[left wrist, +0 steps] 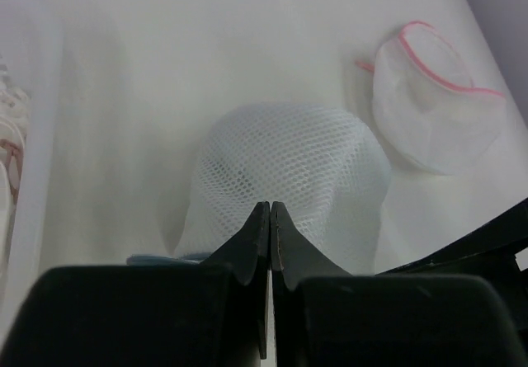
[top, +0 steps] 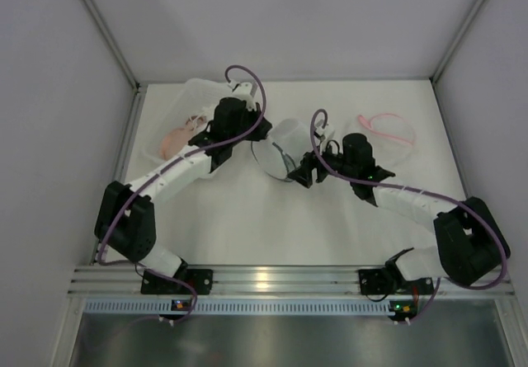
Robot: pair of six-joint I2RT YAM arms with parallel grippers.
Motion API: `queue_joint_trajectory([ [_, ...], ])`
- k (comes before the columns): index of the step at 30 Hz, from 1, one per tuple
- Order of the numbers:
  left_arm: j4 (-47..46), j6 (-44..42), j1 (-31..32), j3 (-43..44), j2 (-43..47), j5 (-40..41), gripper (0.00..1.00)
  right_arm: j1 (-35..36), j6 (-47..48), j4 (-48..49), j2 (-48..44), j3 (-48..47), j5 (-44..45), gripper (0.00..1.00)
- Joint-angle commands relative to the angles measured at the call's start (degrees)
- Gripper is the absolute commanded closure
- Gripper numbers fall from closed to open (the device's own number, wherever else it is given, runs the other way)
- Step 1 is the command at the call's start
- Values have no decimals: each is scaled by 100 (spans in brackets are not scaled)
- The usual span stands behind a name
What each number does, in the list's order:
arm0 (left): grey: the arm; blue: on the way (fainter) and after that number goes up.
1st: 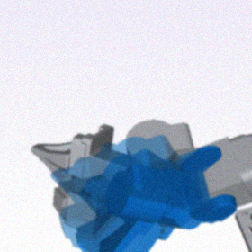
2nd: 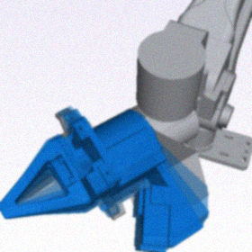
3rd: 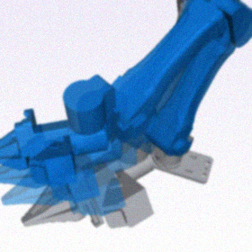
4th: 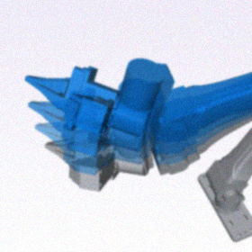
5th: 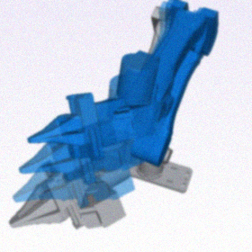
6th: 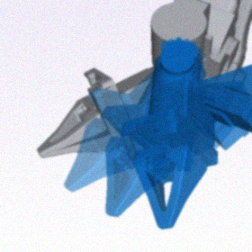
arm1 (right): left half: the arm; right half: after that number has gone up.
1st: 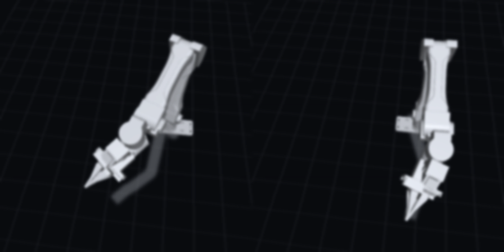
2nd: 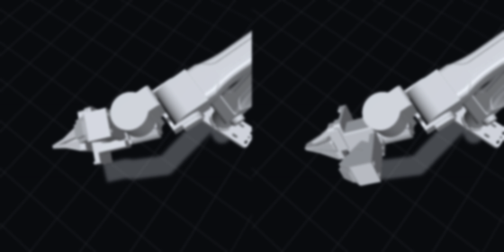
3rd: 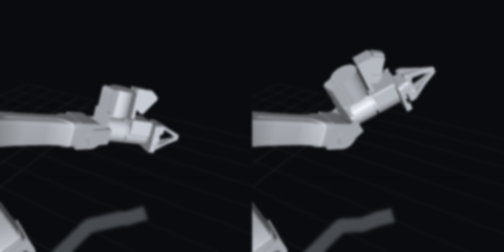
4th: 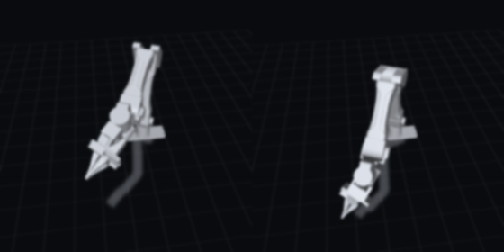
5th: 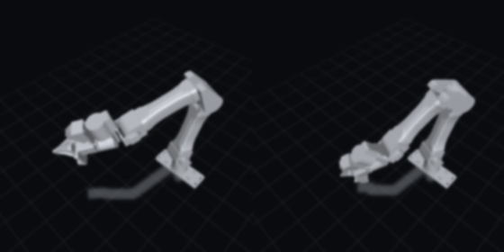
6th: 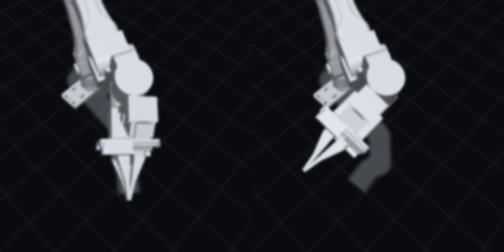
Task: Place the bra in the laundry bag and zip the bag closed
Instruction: Zip the zipper on the laundry bag.
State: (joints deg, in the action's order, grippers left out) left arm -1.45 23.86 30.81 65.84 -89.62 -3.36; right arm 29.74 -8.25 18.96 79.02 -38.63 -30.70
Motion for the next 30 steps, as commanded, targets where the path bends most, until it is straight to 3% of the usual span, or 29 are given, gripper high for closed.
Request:
queue_joint_trajectory([
  [1, -452, -30, 31, -10, 533, -42, 100, 67, -343, -427, -772, -294, 71, 22],
  [6, -452, -4, 162, -28, 595, 19, 100, 24, -712, -1289, -1091, -793, 1038, 21],
  [9, -426, 14, 224, 25, 656, 71, 100, -20, -1448, -1422, -1021, -1075, 1119, 25],
  [15, 397, 58, 460, 533, 675, 1002, 100, -12, -2303, 54, -643, -919, 100, 32],
  [19, 1023, 128, 663, 1043, 595, 1600, 100, 41, -2094, 406, -651, -787, -121, 36],
  [30, 1455, 181, 953, 1405, 455, 1557, 100, 305, -1065, 55, -362, -918, 319, 47],
])
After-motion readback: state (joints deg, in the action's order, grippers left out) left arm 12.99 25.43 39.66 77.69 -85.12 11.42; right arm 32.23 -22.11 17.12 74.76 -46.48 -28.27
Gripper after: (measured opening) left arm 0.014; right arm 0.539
